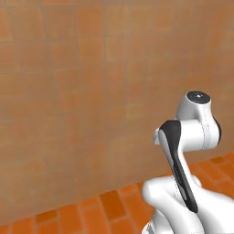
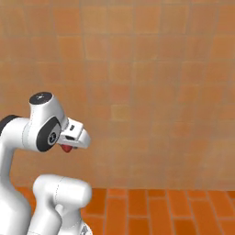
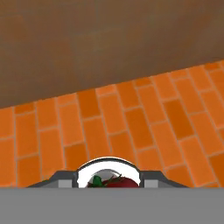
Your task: Take the strawberry from the fridge and place it on top of the pancake, located on the dining counter.
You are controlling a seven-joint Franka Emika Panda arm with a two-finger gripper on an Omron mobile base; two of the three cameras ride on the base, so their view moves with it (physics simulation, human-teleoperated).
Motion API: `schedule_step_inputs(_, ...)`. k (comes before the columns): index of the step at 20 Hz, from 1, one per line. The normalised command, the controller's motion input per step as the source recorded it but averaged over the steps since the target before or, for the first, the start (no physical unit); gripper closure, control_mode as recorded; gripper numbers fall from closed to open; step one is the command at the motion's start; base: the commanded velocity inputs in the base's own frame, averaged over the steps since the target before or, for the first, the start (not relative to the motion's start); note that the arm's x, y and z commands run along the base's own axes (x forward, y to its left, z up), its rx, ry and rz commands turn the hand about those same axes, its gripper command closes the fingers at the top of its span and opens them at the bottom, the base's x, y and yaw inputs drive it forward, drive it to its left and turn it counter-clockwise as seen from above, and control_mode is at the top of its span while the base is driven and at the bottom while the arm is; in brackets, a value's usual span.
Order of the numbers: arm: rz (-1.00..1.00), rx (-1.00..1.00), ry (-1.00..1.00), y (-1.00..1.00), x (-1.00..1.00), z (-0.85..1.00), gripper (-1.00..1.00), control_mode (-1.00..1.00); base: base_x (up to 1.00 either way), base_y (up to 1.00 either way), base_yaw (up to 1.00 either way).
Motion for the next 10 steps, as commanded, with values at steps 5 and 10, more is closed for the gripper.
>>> schedule_step_inputs(5, 0.0, 0.0, 0.0, 0.0, 0.0, 0.0, 1.0, 1.0, 0.67, -0.16, -0.65)
schedule_step_inputs(10, 0.0, 0.0, 0.0, 0.0, 0.0, 0.0, 1.0, 1.0, 0.62, -0.18, -0.66)
